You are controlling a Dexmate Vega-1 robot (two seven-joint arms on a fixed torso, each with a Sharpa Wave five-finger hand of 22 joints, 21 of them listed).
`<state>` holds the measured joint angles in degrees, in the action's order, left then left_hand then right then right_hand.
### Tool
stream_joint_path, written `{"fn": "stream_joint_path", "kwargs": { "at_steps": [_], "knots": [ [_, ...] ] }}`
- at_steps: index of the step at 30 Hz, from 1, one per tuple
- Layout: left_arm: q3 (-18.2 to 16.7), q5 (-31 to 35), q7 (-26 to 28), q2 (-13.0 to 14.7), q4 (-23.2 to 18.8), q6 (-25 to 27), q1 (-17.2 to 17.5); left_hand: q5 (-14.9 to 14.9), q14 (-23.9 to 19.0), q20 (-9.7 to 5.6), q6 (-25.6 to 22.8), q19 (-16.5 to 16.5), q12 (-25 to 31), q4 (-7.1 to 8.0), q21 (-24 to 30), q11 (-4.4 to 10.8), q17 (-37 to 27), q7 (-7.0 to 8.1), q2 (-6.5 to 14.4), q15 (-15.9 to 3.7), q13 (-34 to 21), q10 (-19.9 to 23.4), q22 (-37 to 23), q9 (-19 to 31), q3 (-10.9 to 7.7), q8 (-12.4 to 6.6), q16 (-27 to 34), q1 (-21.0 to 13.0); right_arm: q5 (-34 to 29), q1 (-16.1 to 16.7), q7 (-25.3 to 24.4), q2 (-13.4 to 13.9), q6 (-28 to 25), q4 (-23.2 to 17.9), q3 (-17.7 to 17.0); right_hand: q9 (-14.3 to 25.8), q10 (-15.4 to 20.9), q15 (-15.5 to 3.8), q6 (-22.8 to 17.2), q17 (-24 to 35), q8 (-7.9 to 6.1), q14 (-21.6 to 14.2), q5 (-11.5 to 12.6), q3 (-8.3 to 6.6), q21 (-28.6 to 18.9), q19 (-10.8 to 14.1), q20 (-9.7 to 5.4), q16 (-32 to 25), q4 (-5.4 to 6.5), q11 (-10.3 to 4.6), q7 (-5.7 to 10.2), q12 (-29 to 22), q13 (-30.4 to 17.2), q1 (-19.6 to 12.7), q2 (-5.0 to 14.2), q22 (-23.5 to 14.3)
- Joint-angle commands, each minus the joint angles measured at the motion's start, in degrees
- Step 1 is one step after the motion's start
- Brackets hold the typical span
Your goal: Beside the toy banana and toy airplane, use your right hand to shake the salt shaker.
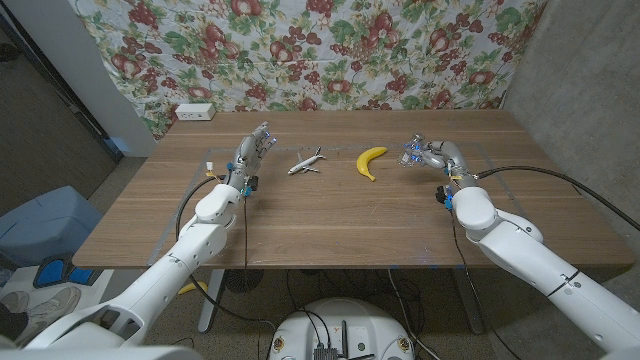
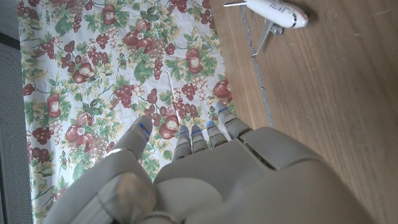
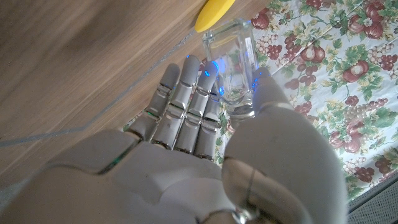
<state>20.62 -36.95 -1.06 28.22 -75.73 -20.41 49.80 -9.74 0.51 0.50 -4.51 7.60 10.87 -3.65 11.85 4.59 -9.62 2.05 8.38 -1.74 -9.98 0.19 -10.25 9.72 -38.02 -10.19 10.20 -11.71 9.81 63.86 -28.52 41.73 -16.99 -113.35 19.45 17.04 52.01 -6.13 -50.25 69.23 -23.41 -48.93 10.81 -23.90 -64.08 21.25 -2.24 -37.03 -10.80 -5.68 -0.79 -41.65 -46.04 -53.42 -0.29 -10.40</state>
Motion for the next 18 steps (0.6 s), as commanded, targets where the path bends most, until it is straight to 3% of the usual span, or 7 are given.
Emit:
{"fn": "stream_joint_path", "kwargs": {
  "at_steps": [1,9,18],
  "knots": [
    [-0.03,-0.16,-0.34,-0.18,0.71,-0.25,-0.26,-0.35,-0.34,0.04,-0.67,0.52,0.12,0.22,0.02,-0.09,-0.18,-0.05,2.22,-1.69,-0.20,0.11,-0.22,0.19,-0.03,-0.13,0.16,-0.64,-1.98,0.67,-4.49,-2.38,3.44,1.60,0.38,5.00,2.67,-6.21,-6.45,0.08,-0.32,0.01,0.37,-1.86,-0.31,0.05,-3.31,0.00,1.98,-2.72,4.22,0.06,-0.21,-7.18,7.11,0.04],
    [0.02,-0.15,-0.30,-0.31,0.99,-0.17,-0.48,-0.35,-0.33,0.06,-0.66,0.53,0.13,0.23,0.02,-0.10,-0.18,0.01,2.21,-1.64,-0.20,0.15,-0.22,0.19,-0.04,-0.13,0.16,-0.63,-4.49,1.54,-10.81,-6.84,9.44,4.78,0.02,5.07,2.72,-6.21,-6.42,0.08,-0.26,-0.12,0.35,-1.88,-0.44,0.09,-3.26,-0.03,1.99,-2.79,4.20,0.22,-0.02,-7.19,7.15,0.05],
    [0.08,-0.10,-0.18,-0.50,1.24,-0.16,-0.66,-0.35,-0.32,0.06,-0.66,0.51,0.14,0.23,0.02,-0.27,-0.18,-0.07,2.24,-1.67,-0.20,0.17,-0.22,0.19,-0.07,-0.13,0.15,-0.65,-5.85,2.07,-19.34,-14.31,15.33,8.60,-1.13,4.97,2.76,-6.22,-6.41,0.10,-0.11,-0.32,0.34,-1.93,-0.59,0.17,-3.15,-0.12,1.94,-2.74,4.19,0.27,-0.03,-7.29,7.22,0.06]
  ]
}}
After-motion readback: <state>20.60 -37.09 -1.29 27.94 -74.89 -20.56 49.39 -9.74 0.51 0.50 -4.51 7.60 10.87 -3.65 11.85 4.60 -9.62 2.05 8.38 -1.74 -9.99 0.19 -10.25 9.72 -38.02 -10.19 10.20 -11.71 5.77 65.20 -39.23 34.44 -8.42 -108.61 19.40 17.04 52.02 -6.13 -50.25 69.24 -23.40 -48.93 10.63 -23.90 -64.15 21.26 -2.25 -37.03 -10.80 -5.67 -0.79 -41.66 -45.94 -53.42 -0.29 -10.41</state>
